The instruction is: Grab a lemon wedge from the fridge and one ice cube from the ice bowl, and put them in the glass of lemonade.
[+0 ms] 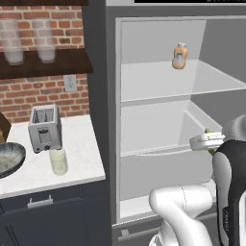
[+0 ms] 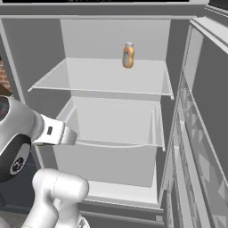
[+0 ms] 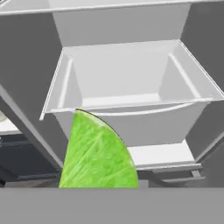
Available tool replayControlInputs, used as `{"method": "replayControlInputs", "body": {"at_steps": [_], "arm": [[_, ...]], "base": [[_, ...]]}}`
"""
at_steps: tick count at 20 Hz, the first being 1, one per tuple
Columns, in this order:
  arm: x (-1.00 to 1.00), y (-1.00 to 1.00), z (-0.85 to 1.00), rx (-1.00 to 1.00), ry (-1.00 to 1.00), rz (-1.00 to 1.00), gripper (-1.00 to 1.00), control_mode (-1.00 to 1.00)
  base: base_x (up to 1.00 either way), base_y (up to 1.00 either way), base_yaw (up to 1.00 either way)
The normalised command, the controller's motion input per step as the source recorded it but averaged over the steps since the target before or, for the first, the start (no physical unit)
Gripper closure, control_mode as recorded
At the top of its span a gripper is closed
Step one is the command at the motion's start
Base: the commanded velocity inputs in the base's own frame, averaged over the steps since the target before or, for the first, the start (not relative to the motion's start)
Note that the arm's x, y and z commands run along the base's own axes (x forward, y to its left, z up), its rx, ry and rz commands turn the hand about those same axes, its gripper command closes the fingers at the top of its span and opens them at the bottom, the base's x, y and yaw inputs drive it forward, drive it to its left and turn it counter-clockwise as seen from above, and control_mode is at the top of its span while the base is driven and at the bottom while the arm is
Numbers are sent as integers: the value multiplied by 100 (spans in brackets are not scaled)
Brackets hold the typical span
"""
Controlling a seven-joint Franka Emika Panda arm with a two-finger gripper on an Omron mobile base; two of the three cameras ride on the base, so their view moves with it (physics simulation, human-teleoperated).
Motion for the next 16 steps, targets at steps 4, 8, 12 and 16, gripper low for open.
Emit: {"method": "replayControlInputs", "body": {"at_steps": [4,8,12,16], "arm": [[2,50,-16,0,10,26,100,-100],[11,59,-33,-1,7,11,100,-100],[-23,17,-34,-5,0,0,100,100],[0,0,0,0,0,0,100,100]], "base": [[0,0,0],[0,0,0],[-23,0,0],[-100,-12,-7]]}}
